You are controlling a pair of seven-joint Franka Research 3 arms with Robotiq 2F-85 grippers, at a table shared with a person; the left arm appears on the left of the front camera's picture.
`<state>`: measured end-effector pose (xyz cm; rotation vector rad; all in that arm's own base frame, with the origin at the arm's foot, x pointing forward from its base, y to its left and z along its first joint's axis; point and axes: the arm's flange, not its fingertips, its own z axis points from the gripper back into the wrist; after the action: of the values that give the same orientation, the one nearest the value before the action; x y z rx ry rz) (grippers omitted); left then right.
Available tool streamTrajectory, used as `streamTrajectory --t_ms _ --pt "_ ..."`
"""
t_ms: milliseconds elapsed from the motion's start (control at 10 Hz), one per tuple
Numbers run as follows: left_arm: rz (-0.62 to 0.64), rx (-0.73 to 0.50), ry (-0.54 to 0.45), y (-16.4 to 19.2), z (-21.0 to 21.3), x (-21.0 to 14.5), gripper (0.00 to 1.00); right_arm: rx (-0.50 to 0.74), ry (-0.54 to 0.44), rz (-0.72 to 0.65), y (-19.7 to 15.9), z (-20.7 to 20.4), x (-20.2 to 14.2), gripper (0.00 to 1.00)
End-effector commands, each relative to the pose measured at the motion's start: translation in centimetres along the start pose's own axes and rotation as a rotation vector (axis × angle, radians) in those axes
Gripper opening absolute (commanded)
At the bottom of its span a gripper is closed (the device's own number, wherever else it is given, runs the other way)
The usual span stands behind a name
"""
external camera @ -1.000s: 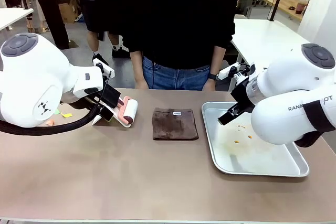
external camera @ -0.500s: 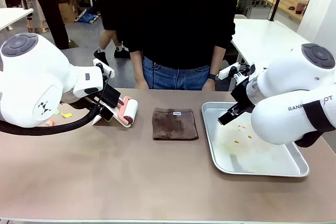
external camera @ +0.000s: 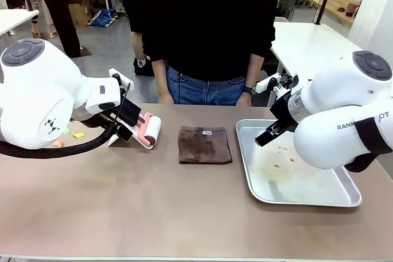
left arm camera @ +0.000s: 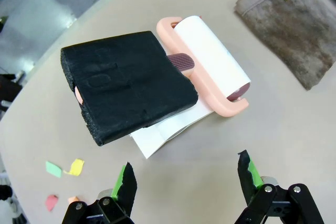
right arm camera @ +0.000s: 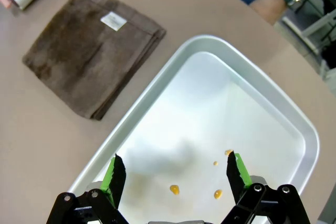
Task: Clean the surface of the table.
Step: Hold the Lint Roller with your left hand and the towel with your right hand.
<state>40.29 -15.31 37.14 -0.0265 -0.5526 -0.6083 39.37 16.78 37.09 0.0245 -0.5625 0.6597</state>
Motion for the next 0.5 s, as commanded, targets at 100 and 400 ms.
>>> streamTrajectory --t_ms 100,400 --pt "-0.024 -0.099 0.029 1.3 3.9 0.0 1.0 0.107 0.034 -0.066 -0.5 4.4 0.0 1.0" --pt "-0.001 -0.243 0.053 4.7 10.3 -1.7 1.0 0.266 0.107 -0.182 -1.6 11.0 -1.0 1.0"
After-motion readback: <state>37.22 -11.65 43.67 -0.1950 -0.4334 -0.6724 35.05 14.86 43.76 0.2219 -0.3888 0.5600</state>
